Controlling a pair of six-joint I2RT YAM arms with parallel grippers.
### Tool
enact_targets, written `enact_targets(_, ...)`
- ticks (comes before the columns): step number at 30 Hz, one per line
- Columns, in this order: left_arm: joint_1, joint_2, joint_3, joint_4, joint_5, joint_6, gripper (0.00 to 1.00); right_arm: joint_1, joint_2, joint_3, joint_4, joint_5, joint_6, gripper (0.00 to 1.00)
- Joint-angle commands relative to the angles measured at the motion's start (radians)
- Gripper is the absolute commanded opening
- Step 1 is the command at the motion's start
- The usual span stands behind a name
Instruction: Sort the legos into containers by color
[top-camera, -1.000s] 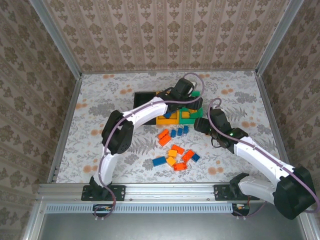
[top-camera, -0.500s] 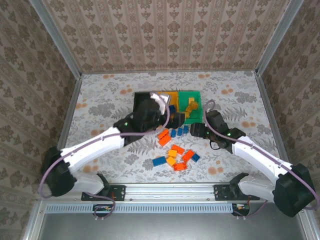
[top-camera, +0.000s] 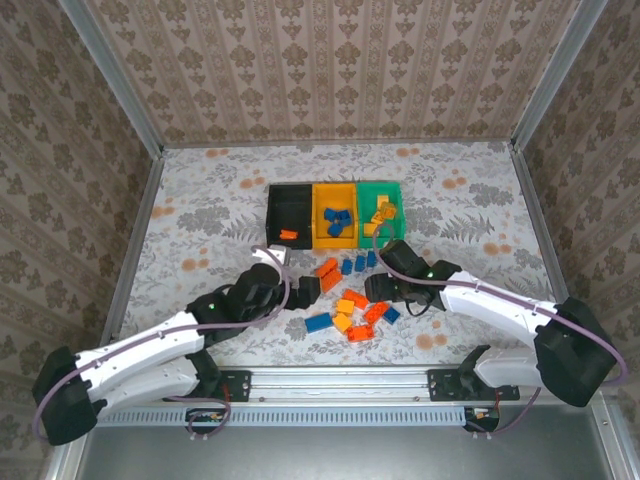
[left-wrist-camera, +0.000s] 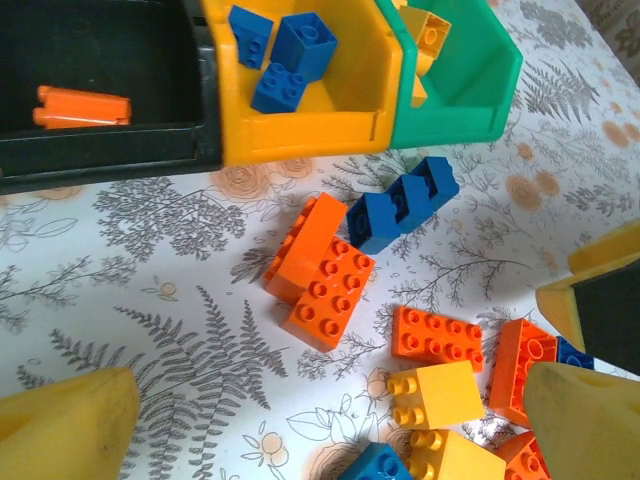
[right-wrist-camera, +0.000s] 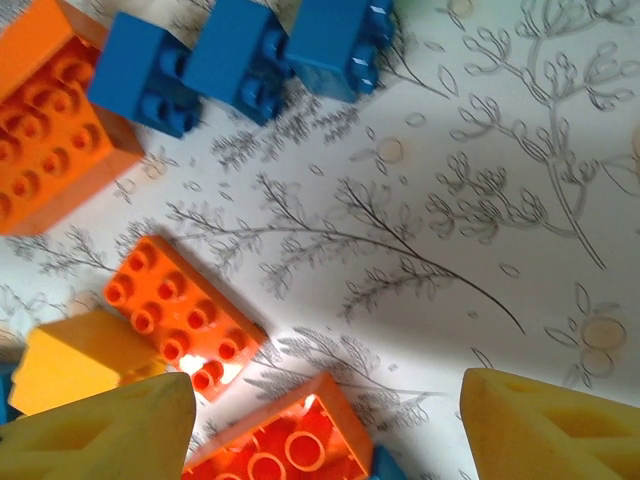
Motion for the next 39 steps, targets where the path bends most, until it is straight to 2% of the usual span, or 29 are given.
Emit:
enact_targets(1,-0.008,-0.052,-0.024,-0.045,-0.054,-0.052,1.0,0.008,-0.062,-0.045,-0.123,0.021,0.038,0.71)
enact_targets(4,-0.007,-0.07,-0.04,-0.042,-0.064,-0.06,1.0,0.014,-0.098,-0.064,-0.171,0.0,0.05,0.68)
enact_targets(8,-0.003,-0.064,-0.041,-0.043,-0.066,-0.061,1.0,0.041,-0.116,-0.066,-0.233,0.033,0.056,0.67)
enact_targets(19,0.024,-0.08,-0.042,-0.079,-0.058,-0.07,1.0,0.167,-0.043,-0.058,-0.255,0.094,0.079,0.72)
enact_targets(28,0.044,-0.096,-0.033,-0.101,-0.047,-0.069,1.0,0.154,0.084,-0.013,-0.189,0.154,0.044,0.73)
enact_targets(39,0.062,-0.116,-0.04,-0.109,-0.033,-0.063,1.0,0.086,0.166,0.019,-0.118,0.142,-0.013,0.64)
